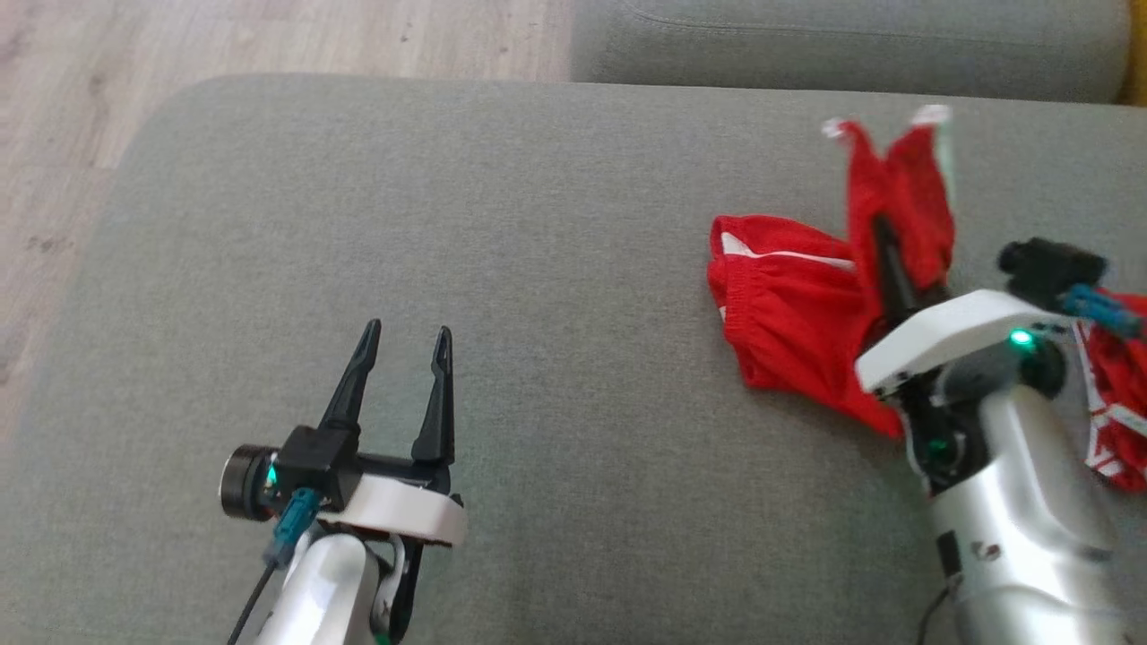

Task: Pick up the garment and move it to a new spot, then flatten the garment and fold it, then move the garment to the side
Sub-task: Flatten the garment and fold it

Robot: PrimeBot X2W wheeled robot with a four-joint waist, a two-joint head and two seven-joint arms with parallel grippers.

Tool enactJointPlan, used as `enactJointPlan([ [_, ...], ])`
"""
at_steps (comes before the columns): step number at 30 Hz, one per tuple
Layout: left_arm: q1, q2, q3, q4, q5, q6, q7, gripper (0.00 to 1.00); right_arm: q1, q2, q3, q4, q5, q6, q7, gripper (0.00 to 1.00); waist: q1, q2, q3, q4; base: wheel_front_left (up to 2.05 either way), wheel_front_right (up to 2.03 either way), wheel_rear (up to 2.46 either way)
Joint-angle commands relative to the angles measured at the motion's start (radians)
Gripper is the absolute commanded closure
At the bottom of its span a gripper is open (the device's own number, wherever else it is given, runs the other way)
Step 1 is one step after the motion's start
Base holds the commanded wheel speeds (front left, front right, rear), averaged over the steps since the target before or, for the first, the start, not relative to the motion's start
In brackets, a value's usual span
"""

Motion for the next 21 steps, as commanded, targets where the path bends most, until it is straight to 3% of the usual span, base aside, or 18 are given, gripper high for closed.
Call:
enactJointPlan([
  [1,-0.019,0.009,0.029,-0.026,0.006,0.001,-0.01,0.0,-0.052,0.009,0.066,-0.015,0.021,-0.001,-0.023,1.0,0.0001,0.0,-0.002,0.014,0.0,0.0,0.0],
  [19,-0.011,0.009,0.022,-0.025,0.007,0.006,-0.01,0.0,-0.071,0.009,0.4,0.188,0.116,-0.001,-0.076,1.0,0.0001,0.0,0.005,0.054,0.0,0.0,0.0],
  [21,-0.012,0.009,0.022,-0.026,0.005,0.008,-0.01,0.0,-0.074,0.009,0.454,0.207,0.105,-0.001,-0.082,0.0,0.0001,0.0,0.005,0.046,0.0,0.0,0.0],
])
